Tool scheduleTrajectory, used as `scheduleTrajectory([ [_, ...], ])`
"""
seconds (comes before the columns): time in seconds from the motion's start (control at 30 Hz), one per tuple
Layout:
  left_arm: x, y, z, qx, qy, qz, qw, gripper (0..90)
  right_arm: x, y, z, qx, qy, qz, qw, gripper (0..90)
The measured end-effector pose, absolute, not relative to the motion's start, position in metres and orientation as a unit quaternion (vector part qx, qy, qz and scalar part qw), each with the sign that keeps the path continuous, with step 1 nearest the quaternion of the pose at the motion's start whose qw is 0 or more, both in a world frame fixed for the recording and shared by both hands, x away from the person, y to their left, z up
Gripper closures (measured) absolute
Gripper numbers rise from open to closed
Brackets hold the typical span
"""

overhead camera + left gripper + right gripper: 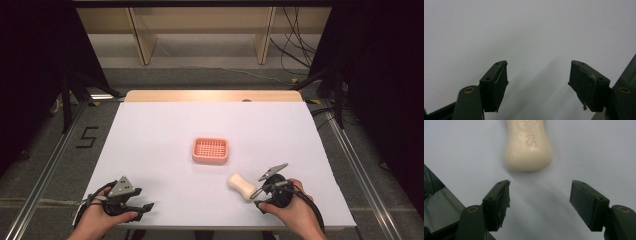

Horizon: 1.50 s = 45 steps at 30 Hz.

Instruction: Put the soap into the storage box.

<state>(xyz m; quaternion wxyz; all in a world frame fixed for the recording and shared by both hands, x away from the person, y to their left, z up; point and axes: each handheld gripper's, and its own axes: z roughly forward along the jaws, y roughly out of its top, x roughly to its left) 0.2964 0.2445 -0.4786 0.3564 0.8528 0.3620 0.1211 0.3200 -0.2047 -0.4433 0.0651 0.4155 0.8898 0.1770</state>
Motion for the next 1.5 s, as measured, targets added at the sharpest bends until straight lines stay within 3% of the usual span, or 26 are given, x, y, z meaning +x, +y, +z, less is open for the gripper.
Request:
scheduleTrajectory([
  [0.73,0.3,0.246,-0.478,0.862,0.337,0.143,0.35,30.6,0.349,-0.185,-0.419,0.408,0.904,0.117,0.05,37.1],
  [1.5,0.296,0.242,-0.478,0.857,0.356,0.115,0.356,30.6,0.384,-0.153,-0.418,0.372,0.925,0.073,0.024,36.3],
])
